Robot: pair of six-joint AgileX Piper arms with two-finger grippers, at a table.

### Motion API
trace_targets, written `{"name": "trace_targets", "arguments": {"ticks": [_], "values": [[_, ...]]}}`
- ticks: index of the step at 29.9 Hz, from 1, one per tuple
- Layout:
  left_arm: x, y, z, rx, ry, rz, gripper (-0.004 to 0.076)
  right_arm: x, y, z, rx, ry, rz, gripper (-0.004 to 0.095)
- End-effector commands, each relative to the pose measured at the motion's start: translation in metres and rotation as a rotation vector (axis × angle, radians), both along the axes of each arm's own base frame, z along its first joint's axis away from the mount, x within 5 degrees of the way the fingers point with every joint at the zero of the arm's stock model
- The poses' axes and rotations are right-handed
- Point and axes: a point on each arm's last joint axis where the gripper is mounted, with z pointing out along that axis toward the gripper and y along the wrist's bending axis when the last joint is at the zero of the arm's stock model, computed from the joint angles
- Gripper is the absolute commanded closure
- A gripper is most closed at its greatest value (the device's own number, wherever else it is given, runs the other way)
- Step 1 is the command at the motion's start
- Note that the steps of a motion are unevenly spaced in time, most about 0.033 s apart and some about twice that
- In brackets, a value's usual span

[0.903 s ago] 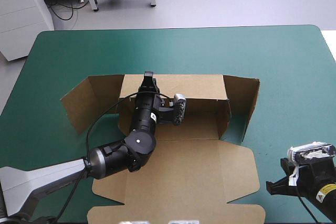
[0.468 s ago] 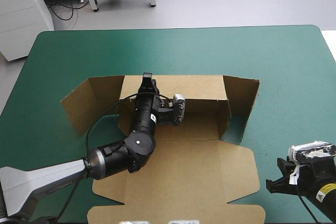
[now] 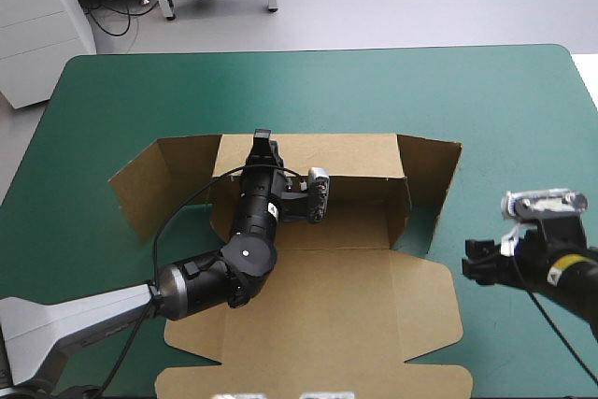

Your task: Fold the box

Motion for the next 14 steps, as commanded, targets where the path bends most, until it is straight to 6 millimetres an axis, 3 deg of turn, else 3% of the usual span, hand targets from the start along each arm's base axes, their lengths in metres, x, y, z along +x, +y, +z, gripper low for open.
{"name": "trace_targets", "arguments": {"ticks": [1, 10, 14], "values": [[-0.004, 0.003, 0.021, -0.028, -0.075, -0.009, 0.0756, 0.038, 0.004, 0.037, -0.043, -0.089, -0.023, 0.0143], [-0.003, 0.002, 0.020, -0.032, -0.065, -0.007, 0.0756, 0.122, 0.019, 0.094, -0.120, -0.065, -0.051, 0.0143], [-0.003, 0.002, 0.020, -0.074, -0.059, 0.004, 0.0756, 0.157, 0.021, 0.107, -0.142, -0.047, -0.070, 0.0144]]}}
